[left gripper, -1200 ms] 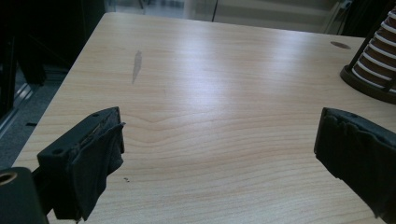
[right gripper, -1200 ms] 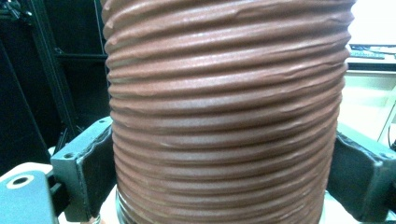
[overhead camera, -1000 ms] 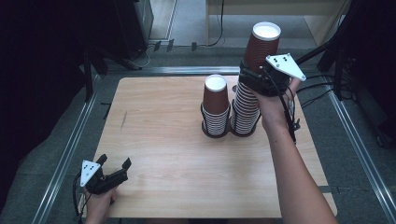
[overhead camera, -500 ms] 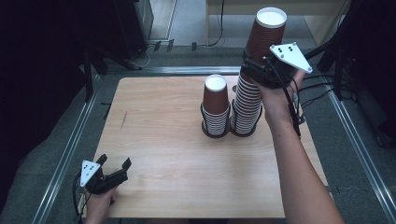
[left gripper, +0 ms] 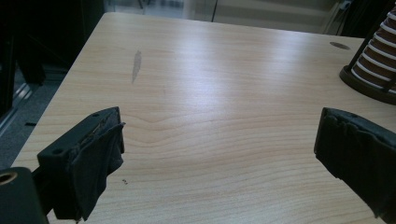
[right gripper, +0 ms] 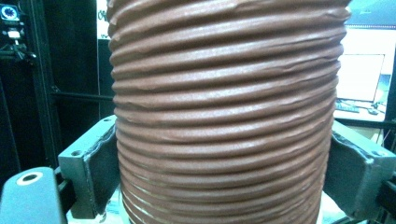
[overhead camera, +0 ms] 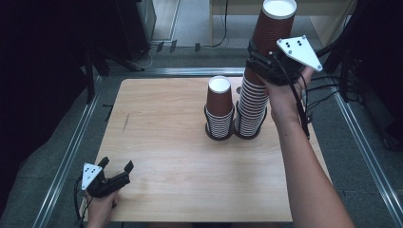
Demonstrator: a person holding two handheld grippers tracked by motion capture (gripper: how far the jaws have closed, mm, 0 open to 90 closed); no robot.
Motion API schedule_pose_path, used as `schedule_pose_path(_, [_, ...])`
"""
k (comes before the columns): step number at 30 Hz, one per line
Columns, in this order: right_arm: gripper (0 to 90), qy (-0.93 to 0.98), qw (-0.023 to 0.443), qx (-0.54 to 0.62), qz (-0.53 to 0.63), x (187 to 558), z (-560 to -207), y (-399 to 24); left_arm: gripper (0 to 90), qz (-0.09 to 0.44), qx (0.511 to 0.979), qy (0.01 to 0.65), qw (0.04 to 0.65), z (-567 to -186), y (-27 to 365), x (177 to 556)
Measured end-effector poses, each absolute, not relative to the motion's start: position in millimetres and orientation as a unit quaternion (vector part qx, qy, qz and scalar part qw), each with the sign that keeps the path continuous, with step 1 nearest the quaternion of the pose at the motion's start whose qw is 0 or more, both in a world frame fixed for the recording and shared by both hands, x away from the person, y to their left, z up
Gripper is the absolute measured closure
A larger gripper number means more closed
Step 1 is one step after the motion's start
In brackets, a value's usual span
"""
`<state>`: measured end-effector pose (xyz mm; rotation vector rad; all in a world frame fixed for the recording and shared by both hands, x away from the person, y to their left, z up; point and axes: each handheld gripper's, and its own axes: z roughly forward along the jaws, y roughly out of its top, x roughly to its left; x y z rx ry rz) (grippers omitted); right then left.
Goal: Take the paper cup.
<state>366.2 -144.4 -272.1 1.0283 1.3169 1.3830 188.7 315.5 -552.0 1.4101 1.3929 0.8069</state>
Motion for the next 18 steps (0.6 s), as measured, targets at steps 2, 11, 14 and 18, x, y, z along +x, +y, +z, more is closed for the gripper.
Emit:
schedule_pose_path(2, [11.6, 0.535, 0.467, 0.418, 0.566, 365, -270, -144, 1.9, 0.331, 0.578, 0.571, 0.480, -552, 316, 189])
schedule_pose_path(11, [11.5, 0.532, 0.470, 0.411, 0.573, 357, -263, -144, 1.9, 0.331, 0.578, 0.571, 0.480, -552, 315, 189])
schedule_pose_path(14, [11.5, 0.532, 0.470, 0.407, 0.575, 352, -261, -143, 2.0, 0.331, 0.578, 0.571, 0.480, -552, 316, 189])
schedule_pose_path(18, [11.5, 0.533, 0.472, 0.398, 0.579, 344, -257, -141, 1.9, 0.331, 0.578, 0.571, 0.480, -552, 316, 189])
